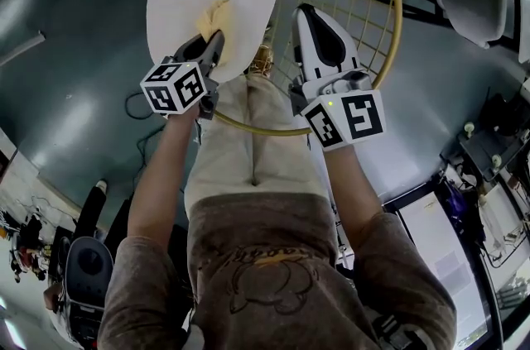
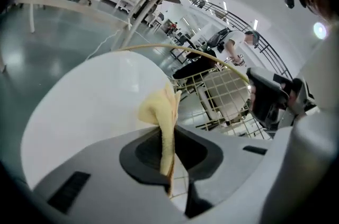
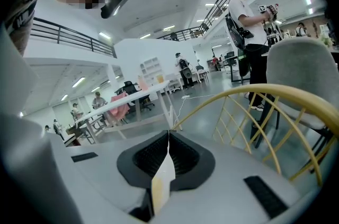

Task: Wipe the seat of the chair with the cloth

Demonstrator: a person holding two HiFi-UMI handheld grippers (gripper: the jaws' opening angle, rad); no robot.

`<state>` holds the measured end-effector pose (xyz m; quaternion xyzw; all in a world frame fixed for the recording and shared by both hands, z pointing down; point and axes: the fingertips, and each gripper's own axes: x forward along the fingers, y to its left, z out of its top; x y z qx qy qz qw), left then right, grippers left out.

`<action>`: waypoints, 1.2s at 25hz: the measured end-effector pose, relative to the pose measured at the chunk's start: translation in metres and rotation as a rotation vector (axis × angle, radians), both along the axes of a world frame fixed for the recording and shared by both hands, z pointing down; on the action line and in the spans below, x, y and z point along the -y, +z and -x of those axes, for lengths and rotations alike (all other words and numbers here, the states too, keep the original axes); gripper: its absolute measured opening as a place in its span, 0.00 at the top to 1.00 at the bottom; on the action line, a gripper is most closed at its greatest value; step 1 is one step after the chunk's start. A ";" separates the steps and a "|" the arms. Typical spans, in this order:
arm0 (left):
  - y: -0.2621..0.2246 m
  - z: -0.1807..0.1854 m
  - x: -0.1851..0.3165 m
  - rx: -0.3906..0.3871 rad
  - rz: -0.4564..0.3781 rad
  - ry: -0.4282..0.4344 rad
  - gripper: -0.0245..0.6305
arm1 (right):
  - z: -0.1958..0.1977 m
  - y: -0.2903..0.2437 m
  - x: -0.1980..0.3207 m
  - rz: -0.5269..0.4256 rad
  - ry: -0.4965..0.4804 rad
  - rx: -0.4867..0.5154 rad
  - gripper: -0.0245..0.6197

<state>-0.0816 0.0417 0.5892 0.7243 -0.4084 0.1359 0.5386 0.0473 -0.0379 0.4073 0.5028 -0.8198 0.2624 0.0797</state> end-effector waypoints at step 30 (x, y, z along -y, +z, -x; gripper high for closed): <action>0.068 -0.016 -0.071 0.158 0.283 0.264 0.89 | 0.000 0.005 0.008 0.018 0.013 0.018 0.92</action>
